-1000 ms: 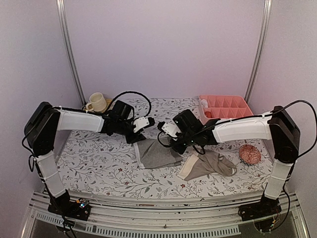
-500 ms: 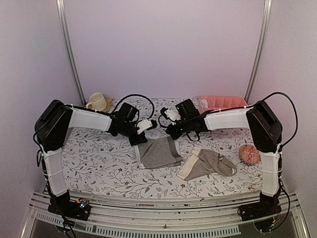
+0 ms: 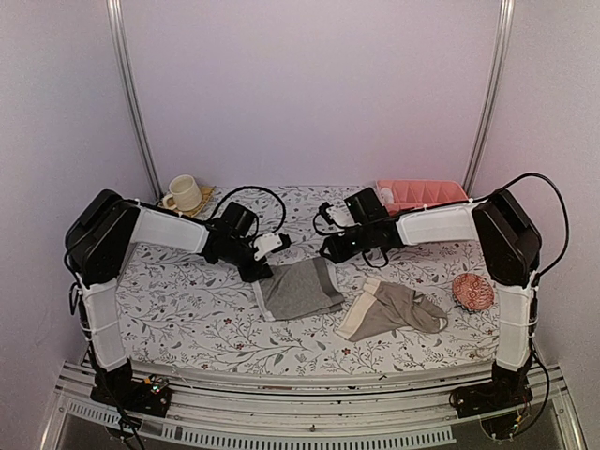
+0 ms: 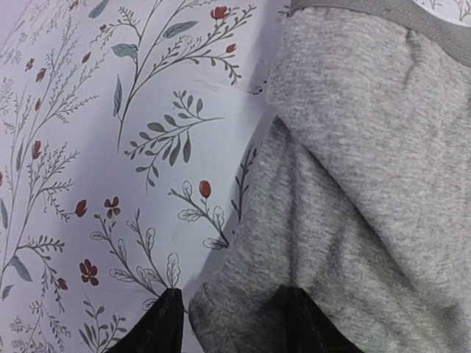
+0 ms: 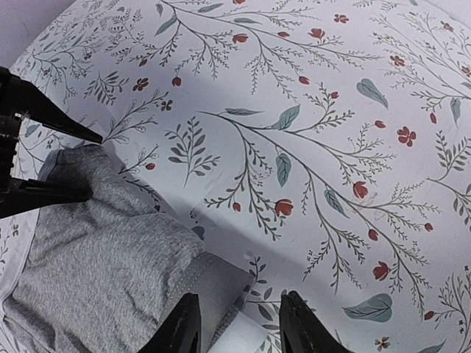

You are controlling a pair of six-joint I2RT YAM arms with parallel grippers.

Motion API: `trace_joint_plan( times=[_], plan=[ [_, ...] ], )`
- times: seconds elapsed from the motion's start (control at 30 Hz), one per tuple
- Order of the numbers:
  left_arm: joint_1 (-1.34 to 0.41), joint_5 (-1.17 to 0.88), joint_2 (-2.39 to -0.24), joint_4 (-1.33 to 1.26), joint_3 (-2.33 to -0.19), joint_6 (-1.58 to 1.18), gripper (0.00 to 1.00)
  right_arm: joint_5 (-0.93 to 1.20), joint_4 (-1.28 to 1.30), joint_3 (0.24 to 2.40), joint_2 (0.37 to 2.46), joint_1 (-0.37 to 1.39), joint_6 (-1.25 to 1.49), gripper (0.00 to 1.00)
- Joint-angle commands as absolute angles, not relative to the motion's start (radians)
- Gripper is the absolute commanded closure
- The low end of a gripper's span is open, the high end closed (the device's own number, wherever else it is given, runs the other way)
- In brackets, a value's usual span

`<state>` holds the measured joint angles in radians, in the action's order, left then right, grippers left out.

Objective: Roll the underwear
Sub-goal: Smooth out the underwear at the center of the board.

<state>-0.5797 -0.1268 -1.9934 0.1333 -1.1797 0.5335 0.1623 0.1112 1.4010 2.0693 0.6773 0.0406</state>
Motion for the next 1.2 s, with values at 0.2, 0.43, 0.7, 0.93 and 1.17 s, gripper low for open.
trace_joint_plan(
  times=[0.2,0.43,0.7,0.93,1.17],
  plan=[
    [-0.566,-0.128,-1.914,0.113,-1.135,0.54,0.49,0.303,0.132,1.45,2.115,0.655,0.107,0.61],
    [-0.565,-0.107,-1.895,0.101,-1.123,0.553,0.48,0.336,0.159,1.474,2.14,0.656,0.118,0.62],
    [-0.564,-0.088,-1.859,0.08,-1.085,0.571,0.44,0.324,0.172,1.466,2.155,0.655,0.12,0.62],
    [-0.564,-0.063,-1.868,0.057,-1.061,0.579,0.45,0.389,0.173,1.473,2.177,0.656,0.127,0.62],
    [-0.566,-0.021,-1.888,0.009,-1.027,0.596,0.52,0.408,0.15,1.48,2.182,0.644,0.159,0.67]
  ],
)
